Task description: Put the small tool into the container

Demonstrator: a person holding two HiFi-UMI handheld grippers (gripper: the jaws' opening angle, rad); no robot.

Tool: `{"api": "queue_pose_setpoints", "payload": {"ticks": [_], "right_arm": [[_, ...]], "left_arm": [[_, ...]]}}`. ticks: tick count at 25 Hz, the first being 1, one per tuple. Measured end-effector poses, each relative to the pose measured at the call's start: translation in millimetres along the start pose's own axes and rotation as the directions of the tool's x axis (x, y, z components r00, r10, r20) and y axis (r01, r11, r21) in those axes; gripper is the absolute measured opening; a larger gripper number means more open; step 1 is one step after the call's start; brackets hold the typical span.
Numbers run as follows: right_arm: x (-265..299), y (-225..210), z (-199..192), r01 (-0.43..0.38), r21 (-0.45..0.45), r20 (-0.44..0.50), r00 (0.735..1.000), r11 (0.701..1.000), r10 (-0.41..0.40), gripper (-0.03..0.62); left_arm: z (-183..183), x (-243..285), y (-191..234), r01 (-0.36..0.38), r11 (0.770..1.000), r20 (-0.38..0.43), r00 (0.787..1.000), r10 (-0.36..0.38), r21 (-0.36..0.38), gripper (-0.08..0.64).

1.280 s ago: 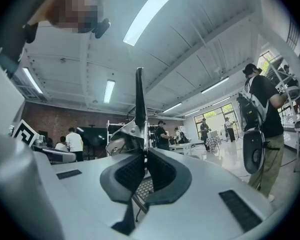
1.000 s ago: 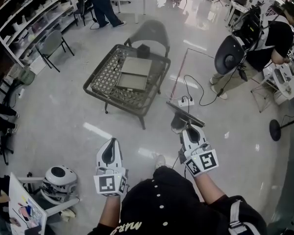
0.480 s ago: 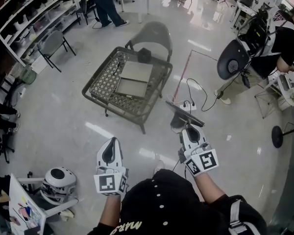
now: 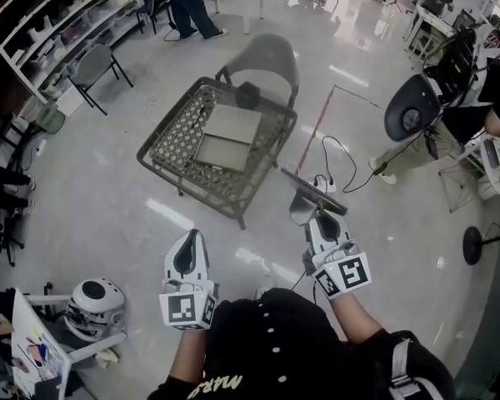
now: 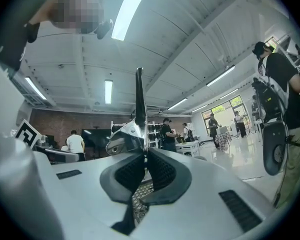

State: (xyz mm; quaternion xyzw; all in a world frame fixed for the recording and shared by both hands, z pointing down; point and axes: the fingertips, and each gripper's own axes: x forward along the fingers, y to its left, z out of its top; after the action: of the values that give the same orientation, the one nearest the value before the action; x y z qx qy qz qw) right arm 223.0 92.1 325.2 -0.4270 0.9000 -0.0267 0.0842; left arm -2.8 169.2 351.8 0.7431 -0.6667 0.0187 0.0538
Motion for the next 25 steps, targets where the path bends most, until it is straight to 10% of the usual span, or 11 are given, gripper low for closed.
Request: {"api": "queue_pose_setpoints", "payload": {"ticks": [25], "right_arm": [[74.2, -29.4, -18.8, -0.035, -0.01, -0.03, 0.999, 0.999, 0.034, 0.015]], "left_arm": [[-5.7, 70.3, 30.8, -0.023, 0.999, 0.002, 1.0, 0.023, -0.03, 0.032]]}}
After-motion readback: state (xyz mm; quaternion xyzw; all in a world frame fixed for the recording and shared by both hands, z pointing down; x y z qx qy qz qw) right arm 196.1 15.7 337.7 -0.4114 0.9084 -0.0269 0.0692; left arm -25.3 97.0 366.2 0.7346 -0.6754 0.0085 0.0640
